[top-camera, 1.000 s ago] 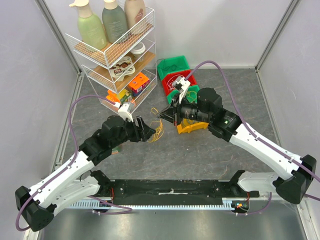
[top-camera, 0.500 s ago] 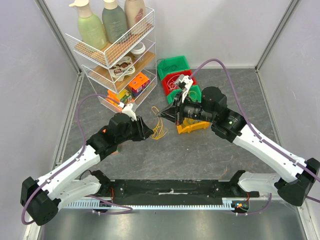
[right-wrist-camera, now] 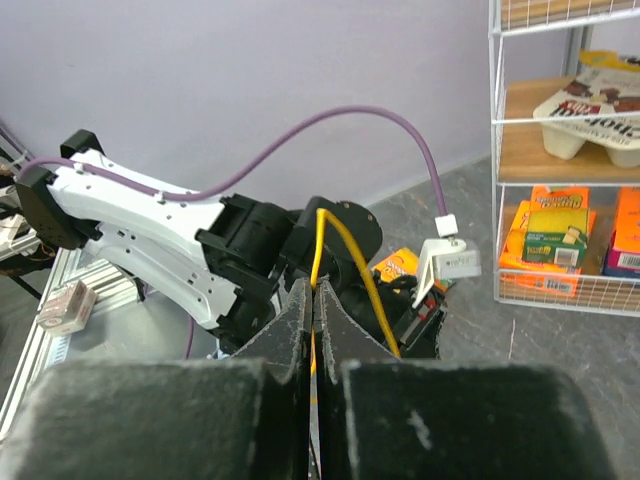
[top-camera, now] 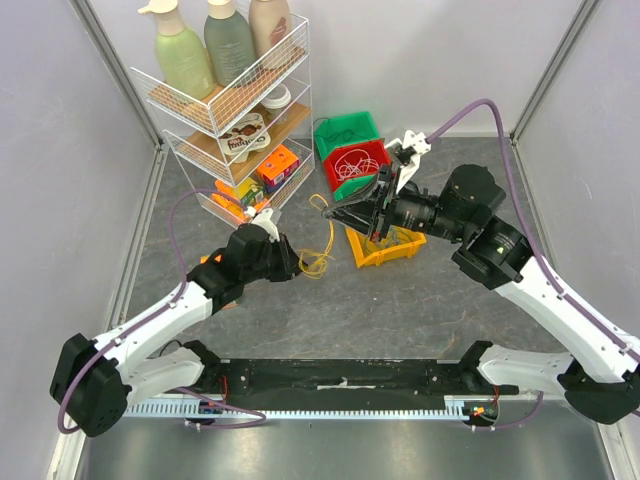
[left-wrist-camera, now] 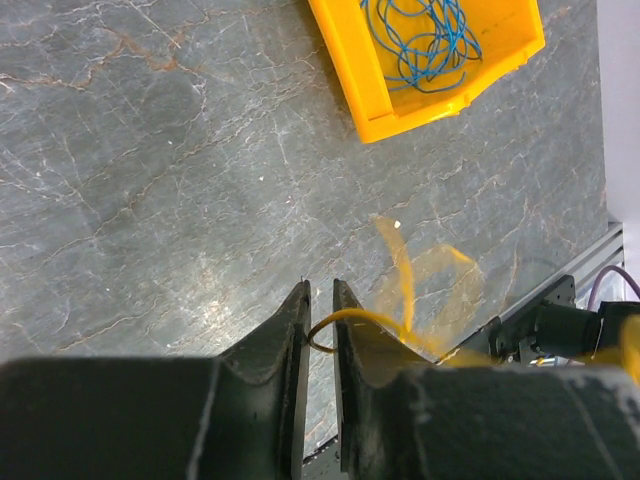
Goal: Untangle the cables
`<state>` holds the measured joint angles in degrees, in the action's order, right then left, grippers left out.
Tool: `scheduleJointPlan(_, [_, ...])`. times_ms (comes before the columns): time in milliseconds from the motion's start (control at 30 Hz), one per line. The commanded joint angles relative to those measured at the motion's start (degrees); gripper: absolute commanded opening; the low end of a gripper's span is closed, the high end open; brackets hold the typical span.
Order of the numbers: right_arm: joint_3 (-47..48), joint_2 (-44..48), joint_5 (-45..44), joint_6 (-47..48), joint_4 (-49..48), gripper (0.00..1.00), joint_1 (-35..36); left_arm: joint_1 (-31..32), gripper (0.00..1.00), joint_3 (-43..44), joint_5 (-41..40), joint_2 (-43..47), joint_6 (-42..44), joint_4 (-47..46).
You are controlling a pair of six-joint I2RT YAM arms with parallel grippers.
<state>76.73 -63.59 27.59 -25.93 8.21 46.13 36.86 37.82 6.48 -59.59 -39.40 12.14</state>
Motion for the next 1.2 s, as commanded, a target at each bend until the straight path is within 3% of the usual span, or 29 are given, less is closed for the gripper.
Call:
scheduleJointPlan(0, [4.39, 0.84, 0.97, -0.26, -1.97, 0.00, 0.10, -0.47, 0.20, -1.87, 2.13, 1.23, 0.46, -3.00])
scheduleJointPlan(300, [7.03, 3.12, 1.06, 2.20, -3.03, 0.00, 0.10, -2.41, 0.11, -6.79, 0.29, 4.04, 0.81, -1.16])
scheduleJointPlan(533, [5.54, 5.41, -4.56, 5.27, 1.28, 0.00, 0.10, -3.20, 0.02, -8.55, -4.10, 9.66, 1.17, 3.94])
scheduleJointPlan(767, [7.65, 9.18, -11.33, 9.23, 3.13, 0.00, 0.10, -4.34, 0.02, -9.61, -9.64, 12.31, -2.52, 9.91])
scheduleJointPlan(867, [7.47, 10.07, -12.91, 10.63, 4.35, 0.00, 0.10, -4.61, 0.08, -9.08, -12.10, 13.36, -4.80, 12.28])
scheduleJointPlan(1033, [8.26, 11.99, -16.43, 13.71, 9.02, 0.00, 0.10, -5.13, 0.31, -8.38, -16.49, 17.05, -7.35, 15.36])
scheduleJointPlan(1167, [8.09, 15.77, -18.36, 15.56, 11.30, 0.00, 0.10, -5.31, 0.42, -7.33, -21.32, 18.46, -8.50, 18.27])
